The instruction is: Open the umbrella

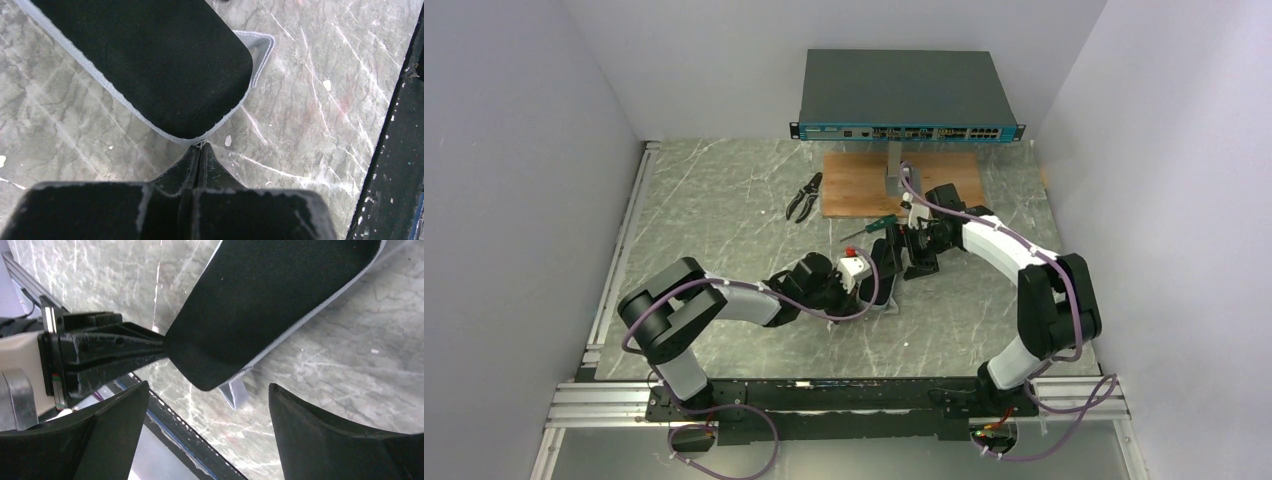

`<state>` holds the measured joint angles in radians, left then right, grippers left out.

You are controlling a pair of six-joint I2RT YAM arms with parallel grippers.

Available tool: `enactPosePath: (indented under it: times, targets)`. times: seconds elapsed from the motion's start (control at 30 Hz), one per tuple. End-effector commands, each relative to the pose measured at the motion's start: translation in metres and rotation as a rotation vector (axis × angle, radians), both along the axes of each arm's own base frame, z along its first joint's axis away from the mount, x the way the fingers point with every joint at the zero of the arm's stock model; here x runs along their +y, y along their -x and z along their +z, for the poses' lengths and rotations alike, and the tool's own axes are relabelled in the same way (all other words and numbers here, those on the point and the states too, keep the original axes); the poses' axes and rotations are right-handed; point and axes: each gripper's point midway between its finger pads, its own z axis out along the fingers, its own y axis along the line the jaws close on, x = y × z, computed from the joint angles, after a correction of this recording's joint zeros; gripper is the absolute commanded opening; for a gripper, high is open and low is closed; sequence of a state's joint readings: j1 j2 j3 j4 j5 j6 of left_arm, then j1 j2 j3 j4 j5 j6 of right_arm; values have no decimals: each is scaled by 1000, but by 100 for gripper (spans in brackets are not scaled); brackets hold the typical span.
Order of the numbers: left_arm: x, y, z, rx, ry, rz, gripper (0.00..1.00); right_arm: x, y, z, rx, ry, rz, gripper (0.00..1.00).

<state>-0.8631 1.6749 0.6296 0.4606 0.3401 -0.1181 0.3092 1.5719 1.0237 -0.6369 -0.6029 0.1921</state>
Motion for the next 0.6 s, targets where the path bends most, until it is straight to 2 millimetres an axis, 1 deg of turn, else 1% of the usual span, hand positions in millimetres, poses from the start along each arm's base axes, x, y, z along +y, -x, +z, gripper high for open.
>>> enactPosePath:
  times: [0.0, 0.1, 0.2, 0.23, 0.3, 0.4, 0.57]
  targets:
    - [-18, -15, 15, -54, 50, 15, 0, 19, -19, -1, 28, -77, -60, 90]
    - [-19, -17, 15, -61, 46, 12, 0, 19, -20, -17, 57, -53, -64, 88]
    - [-21, -18, 15, -61, 43, 10, 0, 14, -19, -33, 56, -9, -60, 85]
    - [-20, -18, 15, -59, 42, 14, 0, 12, -17, -40, 61, 2, -59, 81]
    - [-21, -18, 16, -56, 40, 15, 0, 8, -11, -52, 74, 20, -52, 69]
    - [-18, -16, 16, -59, 28, 10, 0, 4, -4, -59, 59, 31, -25, 51]
    - [2, -21, 13, -108, -34, 13, 0, -4, 9, -69, 66, 55, 29, 35]
